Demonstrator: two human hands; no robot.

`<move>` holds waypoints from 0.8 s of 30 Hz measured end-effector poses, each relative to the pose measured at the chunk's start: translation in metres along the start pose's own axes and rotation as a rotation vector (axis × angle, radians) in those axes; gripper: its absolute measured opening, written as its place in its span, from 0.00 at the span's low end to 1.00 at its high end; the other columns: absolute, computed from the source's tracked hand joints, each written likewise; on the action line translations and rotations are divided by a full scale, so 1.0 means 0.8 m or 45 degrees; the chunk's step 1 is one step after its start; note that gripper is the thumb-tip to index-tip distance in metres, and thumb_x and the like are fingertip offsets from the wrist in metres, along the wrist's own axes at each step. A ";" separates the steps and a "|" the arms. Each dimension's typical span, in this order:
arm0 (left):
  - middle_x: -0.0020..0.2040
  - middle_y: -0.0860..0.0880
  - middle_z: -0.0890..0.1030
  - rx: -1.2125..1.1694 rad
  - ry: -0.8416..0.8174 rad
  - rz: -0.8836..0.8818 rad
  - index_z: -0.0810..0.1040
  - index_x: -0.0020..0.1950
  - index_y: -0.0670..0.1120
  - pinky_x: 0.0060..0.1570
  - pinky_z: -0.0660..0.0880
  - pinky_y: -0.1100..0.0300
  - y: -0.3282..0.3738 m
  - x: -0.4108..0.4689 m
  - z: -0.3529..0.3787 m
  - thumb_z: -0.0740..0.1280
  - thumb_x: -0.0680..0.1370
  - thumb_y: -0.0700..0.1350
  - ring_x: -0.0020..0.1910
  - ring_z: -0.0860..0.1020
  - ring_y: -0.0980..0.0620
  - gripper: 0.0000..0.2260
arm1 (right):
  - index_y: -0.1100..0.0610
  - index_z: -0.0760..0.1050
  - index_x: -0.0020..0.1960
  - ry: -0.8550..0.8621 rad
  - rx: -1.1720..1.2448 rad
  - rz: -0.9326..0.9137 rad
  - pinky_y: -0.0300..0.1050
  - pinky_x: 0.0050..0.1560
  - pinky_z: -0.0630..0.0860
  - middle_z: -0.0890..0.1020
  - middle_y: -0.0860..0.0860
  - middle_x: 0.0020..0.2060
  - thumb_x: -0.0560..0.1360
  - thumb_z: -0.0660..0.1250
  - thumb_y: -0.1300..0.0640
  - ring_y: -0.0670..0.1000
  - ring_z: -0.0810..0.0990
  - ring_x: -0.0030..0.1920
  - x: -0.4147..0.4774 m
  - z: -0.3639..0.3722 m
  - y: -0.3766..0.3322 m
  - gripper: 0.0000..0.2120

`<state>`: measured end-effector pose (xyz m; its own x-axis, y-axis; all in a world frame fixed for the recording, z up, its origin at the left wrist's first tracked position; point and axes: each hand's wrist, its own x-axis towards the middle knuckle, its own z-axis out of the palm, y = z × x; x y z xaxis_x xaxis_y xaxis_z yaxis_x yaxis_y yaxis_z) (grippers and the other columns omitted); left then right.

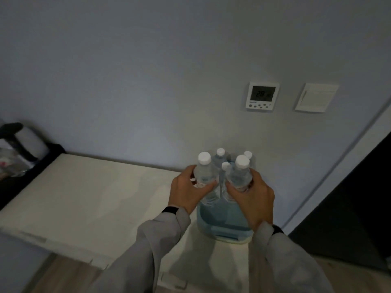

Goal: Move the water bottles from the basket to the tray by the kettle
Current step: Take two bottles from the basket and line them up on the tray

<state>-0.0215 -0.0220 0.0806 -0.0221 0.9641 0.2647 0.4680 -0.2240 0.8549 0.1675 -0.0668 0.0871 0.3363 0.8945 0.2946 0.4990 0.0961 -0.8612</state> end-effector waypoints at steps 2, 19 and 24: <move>0.48 0.60 0.81 -0.007 0.027 0.014 0.75 0.55 0.58 0.44 0.76 0.74 0.001 -0.003 -0.033 0.78 0.62 0.64 0.46 0.79 0.67 0.26 | 0.46 0.75 0.60 -0.028 -0.002 -0.059 0.45 0.55 0.79 0.85 0.47 0.53 0.66 0.77 0.41 0.49 0.82 0.53 -0.003 0.006 -0.027 0.26; 0.46 0.62 0.82 0.076 0.355 0.015 0.78 0.54 0.55 0.41 0.77 0.71 -0.131 -0.087 -0.475 0.76 0.62 0.64 0.45 0.79 0.67 0.24 | 0.40 0.76 0.56 -0.326 0.156 -0.311 0.38 0.46 0.80 0.83 0.35 0.46 0.61 0.77 0.34 0.36 0.82 0.45 -0.156 0.281 -0.281 0.27; 0.47 0.61 0.83 0.134 0.435 -0.048 0.78 0.55 0.55 0.41 0.76 0.71 -0.193 -0.102 -0.602 0.76 0.64 0.63 0.46 0.79 0.66 0.24 | 0.43 0.77 0.57 -0.437 0.196 -0.355 0.45 0.48 0.83 0.84 0.37 0.47 0.61 0.79 0.36 0.38 0.83 0.45 -0.188 0.402 -0.352 0.27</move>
<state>-0.5175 -0.1349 0.1424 -0.3269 0.8641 0.3827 0.5493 -0.1558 0.8210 -0.2802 -0.0876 0.1520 -0.0906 0.9155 0.3919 0.4001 0.3939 -0.8275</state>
